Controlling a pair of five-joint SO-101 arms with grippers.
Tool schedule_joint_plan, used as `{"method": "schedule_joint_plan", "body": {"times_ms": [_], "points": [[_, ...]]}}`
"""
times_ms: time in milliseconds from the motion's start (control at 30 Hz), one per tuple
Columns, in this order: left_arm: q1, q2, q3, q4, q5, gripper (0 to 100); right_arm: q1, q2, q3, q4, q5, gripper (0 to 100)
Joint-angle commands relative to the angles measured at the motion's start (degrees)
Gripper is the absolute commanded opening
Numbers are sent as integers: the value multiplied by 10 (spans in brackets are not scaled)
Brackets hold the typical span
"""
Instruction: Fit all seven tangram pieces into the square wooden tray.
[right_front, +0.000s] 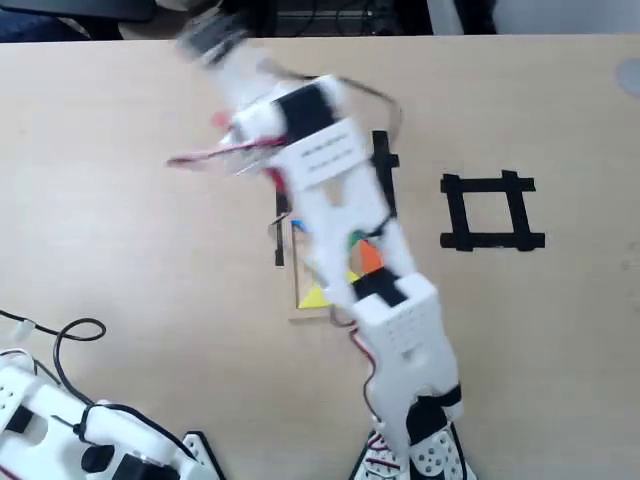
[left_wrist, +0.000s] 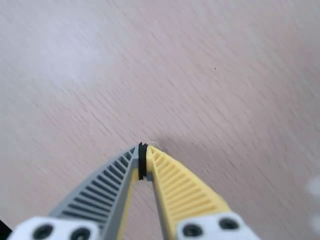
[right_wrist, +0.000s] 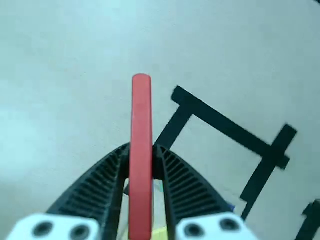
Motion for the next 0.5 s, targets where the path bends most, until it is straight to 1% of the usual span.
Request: {"method": "schedule_joint_plan", "body": {"times_ms": [0, 100, 167, 300, 367, 467], "points": [[6, -9, -2, -8, 3, 33, 18, -73, 79, 21, -131, 11], [6, -9, -2, -8, 3, 33, 17, -124, 208, 14, -172, 11], [6, -9, -2, -8, 3, 33, 17, -159, 285, -7, -185, 11], [6, -9, -2, -8, 3, 34, 17, -242, 428, -63, -185, 11], [6, -9, -2, -8, 3, 34, 5, -297, 507, -92, -183, 11], [7, -9, -2, -8, 3, 34, -4, -379, 633, -181, -171, 11]]}}
